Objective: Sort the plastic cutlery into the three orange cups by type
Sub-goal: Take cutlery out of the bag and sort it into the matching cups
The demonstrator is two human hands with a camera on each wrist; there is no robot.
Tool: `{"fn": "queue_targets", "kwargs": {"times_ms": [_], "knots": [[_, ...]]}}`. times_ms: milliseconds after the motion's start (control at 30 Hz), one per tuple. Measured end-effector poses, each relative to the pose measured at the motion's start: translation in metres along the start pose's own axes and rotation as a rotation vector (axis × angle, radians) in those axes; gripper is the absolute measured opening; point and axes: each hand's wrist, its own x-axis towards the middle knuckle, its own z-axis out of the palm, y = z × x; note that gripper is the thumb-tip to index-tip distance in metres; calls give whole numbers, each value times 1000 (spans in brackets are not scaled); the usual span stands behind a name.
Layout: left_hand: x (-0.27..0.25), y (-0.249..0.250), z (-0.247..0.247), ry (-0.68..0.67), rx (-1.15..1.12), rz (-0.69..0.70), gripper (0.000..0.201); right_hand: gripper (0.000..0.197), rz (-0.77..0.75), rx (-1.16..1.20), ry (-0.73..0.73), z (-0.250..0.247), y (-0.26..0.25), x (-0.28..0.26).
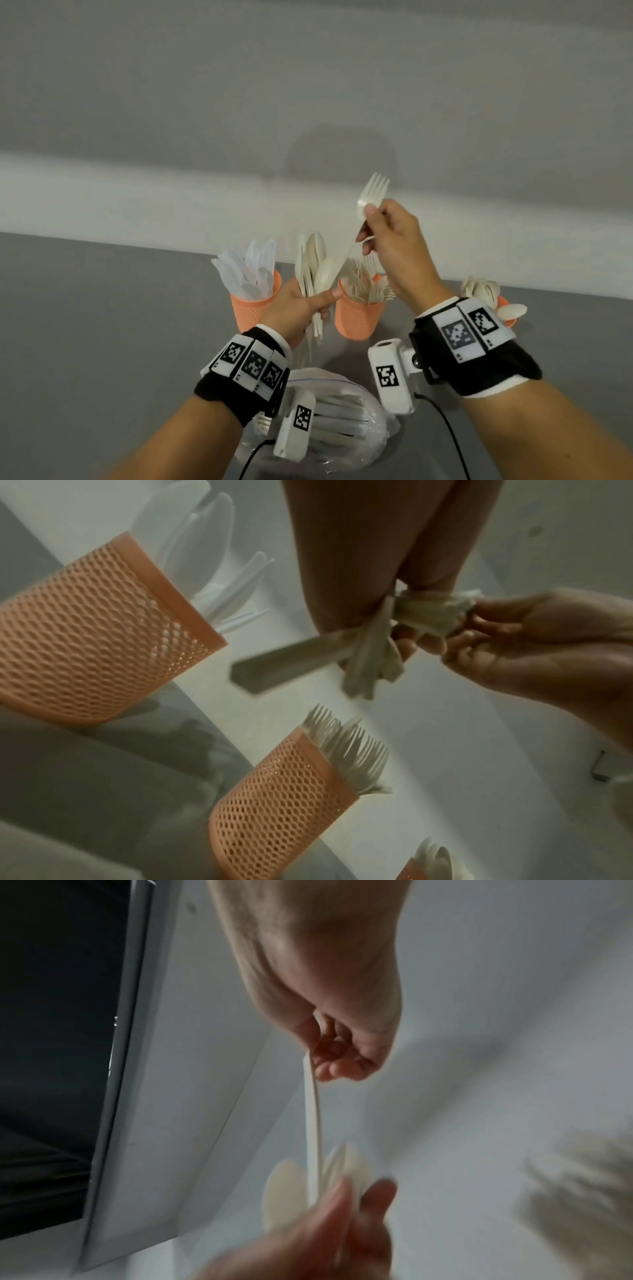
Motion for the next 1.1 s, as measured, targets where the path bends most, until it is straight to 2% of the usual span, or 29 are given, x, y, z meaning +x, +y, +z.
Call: {"fn": "queue_targets", "kwargs": {"times_ms": [67,133,200,300,367,433,533,600,667,700,733,767,800,833,900,933,1000,1100], "knots": [[0,-4,-1,21,-22,-17,11,14,-62,35,136,-21,2,10],[0,-7,-2,27,-50,-28,13,9,-95,-27,232,-39,12,17],[1,-8,-1,9,-81,-16,12,9,-88,-86,262,-49,26,19],[1,-6,5,-22,-73,6,14,25,-92,-159,304,-56,50,19],[-1,-5,9,-19,-98,0,12,26,-71,-218,322,-56,63,20],[-2,-3,12,-38,-124,0,16,22,-20,-375,230,-52,77,19],[-4,0,12,-70,-100,30,11,18,178,-789,-43,-42,100,16],[-3,0,10,-96,-68,66,8,10,294,-865,-144,-38,105,14],[-4,1,10,-118,-37,91,10,18,203,-873,-108,-38,100,13],[-4,2,10,-116,-25,94,11,23,91,-827,-30,-38,94,13],[-4,3,11,-107,-18,92,13,25,0,-701,41,-37,82,8],[-4,4,13,-95,-24,89,13,24,-38,-526,51,-36,68,1],[-5,6,16,-83,-24,84,11,25,-18,-352,-25,-35,54,-7],[-5,9,22,-82,-27,77,10,29,44,-227,-165,-33,40,-17],[-4,12,37,-115,86,68,12,43,184,-129,-412,-26,27,-36],[-5,15,48,-162,187,60,15,48,237,-109,-449,-25,24,-42],[-6,17,67,-263,272,15,16,50,293,-87,-421,-30,22,-49],[-6,16,85,-369,269,-57,20,28,297,9,-393,-54,21,-55]]}}
